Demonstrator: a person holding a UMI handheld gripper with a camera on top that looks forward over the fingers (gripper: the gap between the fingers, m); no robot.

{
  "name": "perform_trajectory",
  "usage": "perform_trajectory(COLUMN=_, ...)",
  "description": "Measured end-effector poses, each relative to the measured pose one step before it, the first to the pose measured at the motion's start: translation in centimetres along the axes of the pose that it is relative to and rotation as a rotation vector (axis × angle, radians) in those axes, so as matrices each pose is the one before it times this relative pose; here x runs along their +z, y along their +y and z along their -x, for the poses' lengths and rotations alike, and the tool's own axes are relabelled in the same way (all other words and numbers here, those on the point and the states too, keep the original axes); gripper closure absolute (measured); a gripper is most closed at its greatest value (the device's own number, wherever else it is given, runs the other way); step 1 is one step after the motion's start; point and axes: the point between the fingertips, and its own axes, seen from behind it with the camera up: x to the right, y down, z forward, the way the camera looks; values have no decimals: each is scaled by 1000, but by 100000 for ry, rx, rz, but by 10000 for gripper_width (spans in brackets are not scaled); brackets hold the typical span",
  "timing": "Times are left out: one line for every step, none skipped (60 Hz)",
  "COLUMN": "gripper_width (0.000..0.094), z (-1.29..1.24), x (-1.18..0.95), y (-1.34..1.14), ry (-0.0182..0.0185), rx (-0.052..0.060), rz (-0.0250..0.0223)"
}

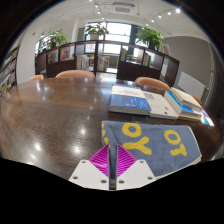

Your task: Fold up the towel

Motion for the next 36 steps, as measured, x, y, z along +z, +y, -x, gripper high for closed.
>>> perform_trajectory(gripper_width=883, z=-42, x=-179, y=-90, ry=-402, rx=723, rz=498)
perform_trajectory(gripper_width=885, z=12, x=-32, y=7, ry=-302, rx=675, rz=616)
perform_trajectory(gripper_width=885, z=8, x=-60, y=-2, ry=-486, rx=632, rz=715)
perform_trajectory(gripper_width=889, z=-20, x=-128, y=-82, ry=-536, rx=547, rz=587)
perform_trajectory(gripper_width=892, z=-99, x=-161, y=-195, ry=-534, rx=313, rz=290)
perform_trajectory(gripper_width=892, z=-90, x=-264, y=-290, ry=-590, rx=132, rz=-142)
perform_trajectory(gripper_width=893, z=-111, x=-384, y=-413, ry=-562, rx=320, rz=-521)
perform_trajectory(gripper_width=891, z=-235, x=-476, y=-570, ry=-832, rx=571, rz=-1424)
perform_trajectory(gripper_width=893, z=-295, x=-532, y=-738, ry=-644, rx=724, rz=-1689)
perform_trajectory(gripper_width=894, z=-502, x=-534, y=-793, ry=-225, rx=609, rz=-1842)
perform_trajectory(gripper_width=893, z=-675, x=-535, y=-765, ry=227, rx=467, rz=-1706)
perform_trajectory(gripper_width=893, z=-802, x=-547, y=-759, ry=528, rx=369, rz=-1515)
perform_trajectory(gripper_width=894, z=-609, x=-449, y=-953, ry=840, rx=256, rz=-778)
perform_trajectory(gripper_width=893, z=-914, x=-477, y=-632, ry=719, rx=154, rz=-1234)
perform_trajectory(gripper_width=894, z=-1000, x=-465, y=-708, ry=752, rx=52, rz=-1359)
perform_trajectory(gripper_width=895, z=-1075, x=-453, y=-688, ry=768, rx=22, rz=-1309)
perform_trajectory(gripper_width=893, z=-1101, x=-407, y=-679, ry=766, rx=-13, rz=-1170)
perform_trajectory(gripper_width=894, z=-1149, x=-328, y=-612, ry=804, rx=-57, rz=-1008)
perform_trajectory(gripper_width=895, z=-1221, x=-554, y=-712, ry=847, rx=-36, rz=-656)
perform_trajectory(gripper_width=894, z=-1138, x=-168, y=-446, ry=1183, rx=-318, rz=-722)
perform_trajectory(gripper_width=894, z=-1287, x=-163, y=-423, ry=1127, rx=-434, rz=-567)
perform_trajectory(gripper_width=894, z=-1328, x=-99, y=-307, ry=1255, rx=-579, rz=-464)
perform_trajectory(gripper_width=894, z=-1336, x=-27, y=-247, ry=1294, rx=-629, rz=-317)
perform_trajectory(gripper_width=893, z=-1478, x=-413, y=-81, ry=1161, rx=-461, rz=-274)
perform_trajectory(gripper_width=893, z=-1269, x=191, y=-166, ry=1207, rx=-422, rz=163)
perform_trajectory(gripper_width=892, z=-1262, x=18, y=27, ry=1145, rx=-334, rz=149)
perform_trajectory(gripper_width=891, z=-1205, x=155, y=132, ry=957, rx=-300, rz=253)
perform_trajectory(gripper_width=891, z=-1111, x=236, y=203, ry=770, rx=-247, rz=367)
perform_trajectory(gripper_width=889, z=-1040, x=315, y=305, ry=605, rx=-320, rz=569)
perform_trajectory(gripper_width=889, z=-1131, x=338, y=379, ry=305, rx=-458, rz=674)
perform_trajectory(gripper_width=885, z=-856, x=395, y=444, ry=192, rx=-478, rz=889)
perform_trajectory(gripper_width=881, z=-781, x=414, y=529, ry=76, rx=-549, rz=1034)
perform_trajectory(gripper_width=879, z=-711, x=448, y=611, ry=-141, rx=-598, rz=1195)
perform_trajectory(gripper_width=873, z=-508, x=531, y=979, ry=-163, rx=-694, rz=930)
perform_trajectory(gripper_width=860, z=-682, x=406, y=582, ry=-847, rx=-545, rz=1454)
perform_trajectory(gripper_width=845, z=-389, x=508, y=734, ry=-929, rx=-598, rz=1611)
